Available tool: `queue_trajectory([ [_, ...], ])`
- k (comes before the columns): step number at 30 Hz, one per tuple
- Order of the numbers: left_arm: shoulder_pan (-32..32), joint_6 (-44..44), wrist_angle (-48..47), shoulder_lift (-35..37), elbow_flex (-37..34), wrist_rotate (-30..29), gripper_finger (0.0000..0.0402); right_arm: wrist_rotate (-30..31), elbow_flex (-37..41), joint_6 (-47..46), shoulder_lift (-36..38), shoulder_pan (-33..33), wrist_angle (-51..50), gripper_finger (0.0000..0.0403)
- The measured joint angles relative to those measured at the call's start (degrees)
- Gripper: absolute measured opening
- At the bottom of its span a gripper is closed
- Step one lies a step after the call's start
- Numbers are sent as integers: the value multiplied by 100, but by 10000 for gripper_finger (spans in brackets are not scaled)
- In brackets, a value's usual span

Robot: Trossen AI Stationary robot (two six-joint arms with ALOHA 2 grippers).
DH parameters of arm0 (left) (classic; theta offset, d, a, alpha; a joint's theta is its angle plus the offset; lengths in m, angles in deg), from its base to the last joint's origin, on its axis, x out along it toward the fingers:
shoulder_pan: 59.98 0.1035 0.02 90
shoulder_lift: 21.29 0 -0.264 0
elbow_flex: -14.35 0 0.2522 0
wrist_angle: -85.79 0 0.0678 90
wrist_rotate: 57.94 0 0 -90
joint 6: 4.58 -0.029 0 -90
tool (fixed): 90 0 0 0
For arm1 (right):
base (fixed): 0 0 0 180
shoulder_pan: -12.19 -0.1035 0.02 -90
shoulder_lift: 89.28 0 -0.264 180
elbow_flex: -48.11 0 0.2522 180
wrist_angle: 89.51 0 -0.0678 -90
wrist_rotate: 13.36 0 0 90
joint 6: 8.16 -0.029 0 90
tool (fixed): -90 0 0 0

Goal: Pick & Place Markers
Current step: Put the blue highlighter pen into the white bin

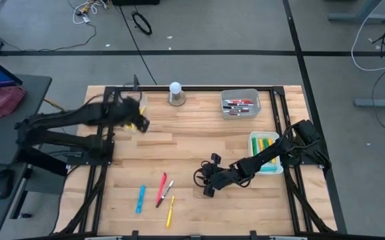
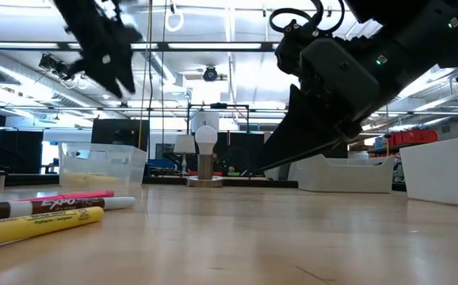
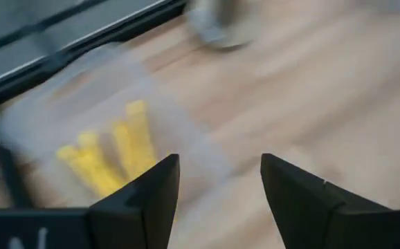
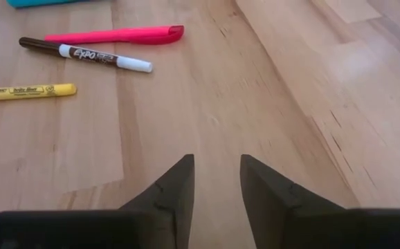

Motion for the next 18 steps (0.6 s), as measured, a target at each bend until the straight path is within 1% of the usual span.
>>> queue_trajectory([
  [2,-916,338,56,203,1,-308,206,1,0,0,0,0,36,117],
  [6,-3058,1248,149,206,-1,-1479,197,0,0,0,0,0,132,117],
  [9,-4602,1850,479,-145,-1,-2212,191,1,0,0,-2,0,203,117],
  [11,-5466,2088,772,-494,-3,-2489,187,0,0,0,-2,0,222,117],
  [12,-5811,2172,982,-694,-2,-2554,185,0,0,0,-2,0,221,117],
  [14,-6394,2460,1210,-1126,-1,-2498,180,1,0,20,-2,0,222,117],
  [16,-6804,2923,1276,-1522,-3,-2232,176,2,0,44,-2,0,224,117],
  [18,-7067,3478,1215,-1917,-3,-1765,173,1,0,44,-2,0,236,117],
])
